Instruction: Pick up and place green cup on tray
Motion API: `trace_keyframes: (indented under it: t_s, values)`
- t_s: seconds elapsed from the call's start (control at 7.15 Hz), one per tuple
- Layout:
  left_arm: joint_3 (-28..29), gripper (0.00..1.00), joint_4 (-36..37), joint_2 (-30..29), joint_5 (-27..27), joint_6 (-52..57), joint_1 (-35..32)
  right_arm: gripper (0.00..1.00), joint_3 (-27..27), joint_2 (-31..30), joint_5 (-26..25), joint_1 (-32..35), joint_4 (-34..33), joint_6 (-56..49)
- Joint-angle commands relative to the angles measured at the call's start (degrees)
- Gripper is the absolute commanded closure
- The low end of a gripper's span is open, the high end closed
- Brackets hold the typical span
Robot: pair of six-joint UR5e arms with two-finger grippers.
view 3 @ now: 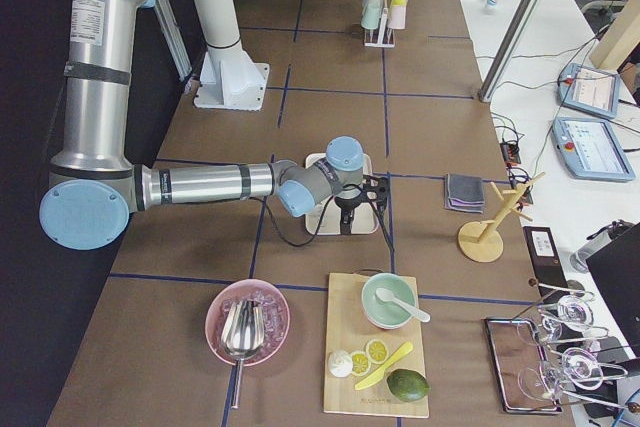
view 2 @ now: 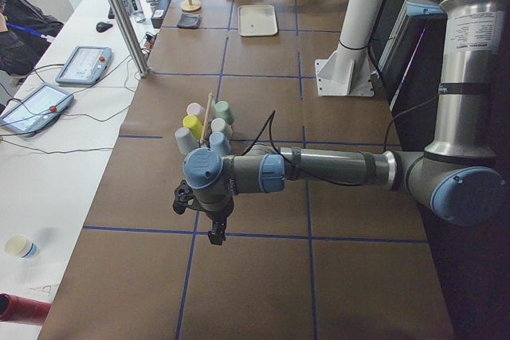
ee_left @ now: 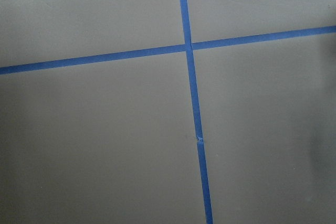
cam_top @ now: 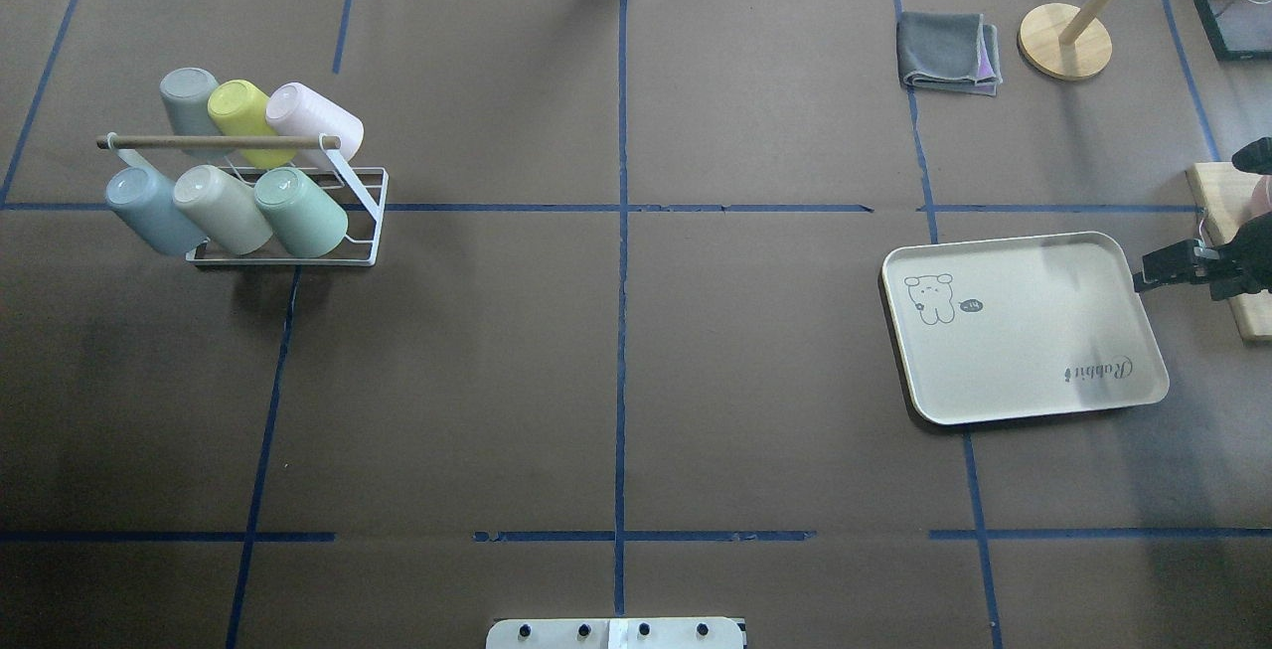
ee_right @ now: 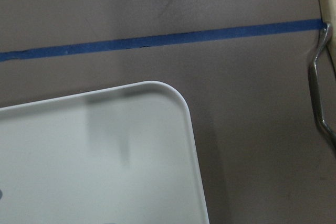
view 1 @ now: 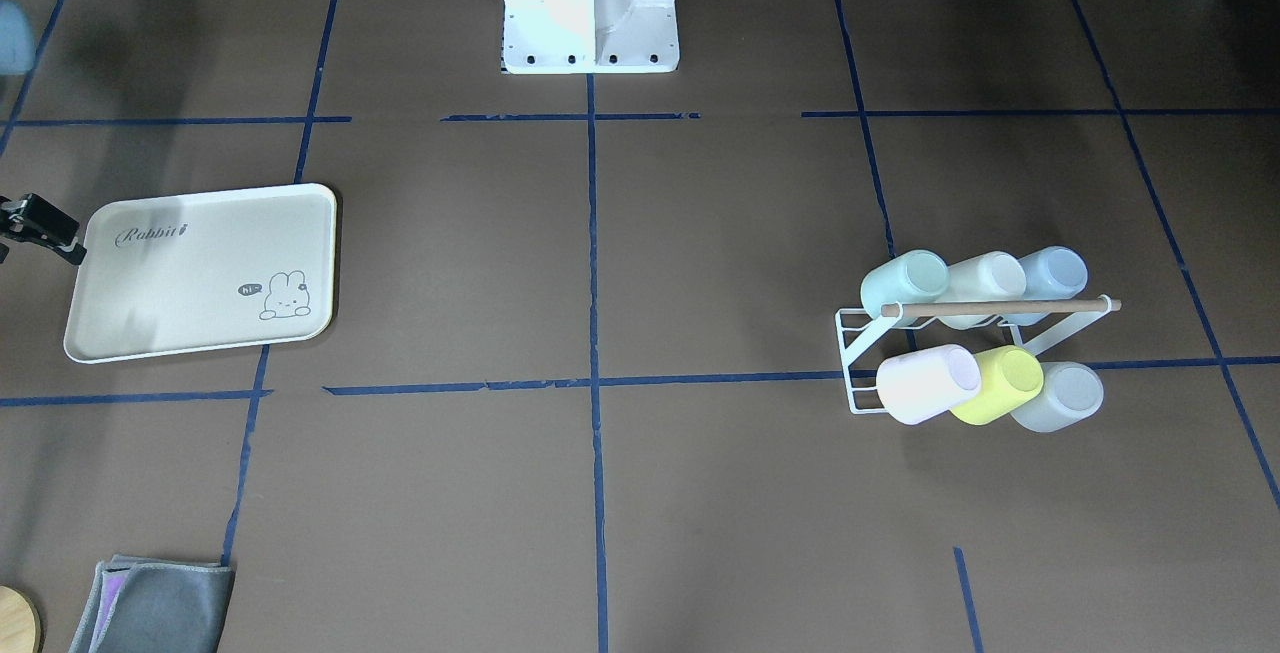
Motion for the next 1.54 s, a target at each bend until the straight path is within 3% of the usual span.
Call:
trace_keyframes:
  t_s: [0.0, 0.14, 0.56, 0.7, 1.12, 1.4]
  values:
    - [0.06, 0.00, -0.19, 0.00, -0.01, -0.03, 0.01, 0.00, -6.91, -0.22, -0.30, -1.54, 8.41, 0.08]
    - [0.06, 0.00, -0.19, -0.09, -0.01, -0.03, 0.01, 0.00, -9.48, 1.00, -0.56, -2.50, 11.68, 0.60]
    - [-0.20, 0.00, -0.19, -0.09, -0.01, -0.03, 0.01, 0.02, -9.50, 1.36, -0.65, -3.74, 11.63, 0.52]
    - [-0.20, 0.00, -0.19, -0.09, -0.01, -0.03, 0.01, 0.09, -9.59, 1.27, -0.65, -3.74, 11.54, 0.43]
    - [0.06, 0.00, -0.37, -0.18, -0.01, 0.06, 0.01, 0.43, -9.33, 1.10, -0.56, -3.65, 11.27, 0.35]
    - [0.24, 0.00, -0.37, -0.35, -0.01, 0.06, 0.01, 0.58, -9.15, 0.92, -0.56, -3.56, 11.36, -0.09]
